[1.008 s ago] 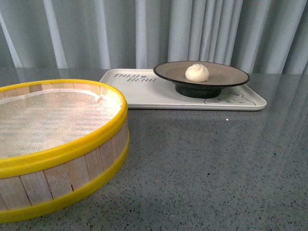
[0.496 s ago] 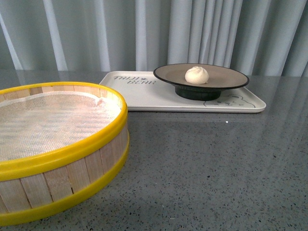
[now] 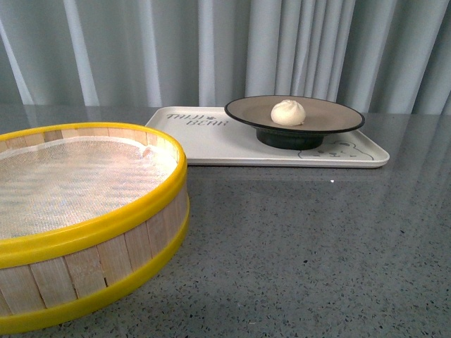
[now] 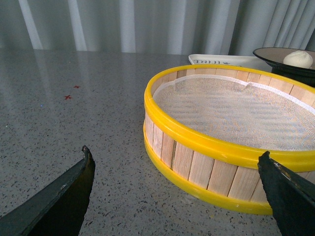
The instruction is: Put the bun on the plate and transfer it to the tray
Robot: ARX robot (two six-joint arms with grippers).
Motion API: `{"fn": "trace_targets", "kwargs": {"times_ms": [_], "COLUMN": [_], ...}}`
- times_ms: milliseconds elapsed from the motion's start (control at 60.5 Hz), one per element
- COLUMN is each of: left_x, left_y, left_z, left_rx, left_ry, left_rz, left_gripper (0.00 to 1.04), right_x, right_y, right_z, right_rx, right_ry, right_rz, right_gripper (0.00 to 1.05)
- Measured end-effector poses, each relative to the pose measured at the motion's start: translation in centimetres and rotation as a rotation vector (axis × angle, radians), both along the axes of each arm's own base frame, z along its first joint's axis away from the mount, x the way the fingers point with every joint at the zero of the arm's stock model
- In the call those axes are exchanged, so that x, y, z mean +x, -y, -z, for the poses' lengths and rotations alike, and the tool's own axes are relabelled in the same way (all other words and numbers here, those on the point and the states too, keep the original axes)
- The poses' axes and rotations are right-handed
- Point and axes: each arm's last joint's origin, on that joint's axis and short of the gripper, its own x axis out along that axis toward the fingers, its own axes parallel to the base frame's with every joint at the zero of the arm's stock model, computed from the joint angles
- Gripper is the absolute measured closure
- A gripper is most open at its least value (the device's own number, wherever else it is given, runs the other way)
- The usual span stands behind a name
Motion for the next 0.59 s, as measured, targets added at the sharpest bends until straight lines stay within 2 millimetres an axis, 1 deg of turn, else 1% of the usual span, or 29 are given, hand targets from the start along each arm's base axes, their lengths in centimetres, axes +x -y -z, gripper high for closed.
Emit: {"fn": "trace_targets", "kwargs": {"times_ms": [50,595], "left_x": [0.0,0.0], "left_y": [0.0,0.0], "left_z": [0.0,0.0], "left_rx": [0.0,0.0], "left_ry": [0.0,0.0], "left_rz": [0.0,0.0], "left_gripper": [0.07,0.07], "right_x": [0.0,0.0], "right_y": [0.0,0.0], "right_z": [0.0,0.0], "right_rx": [0.0,0.0], "right_ry": [0.0,0.0], "right_rz": [0.0,0.0], "right_gripper": [0.09,0.09]}}
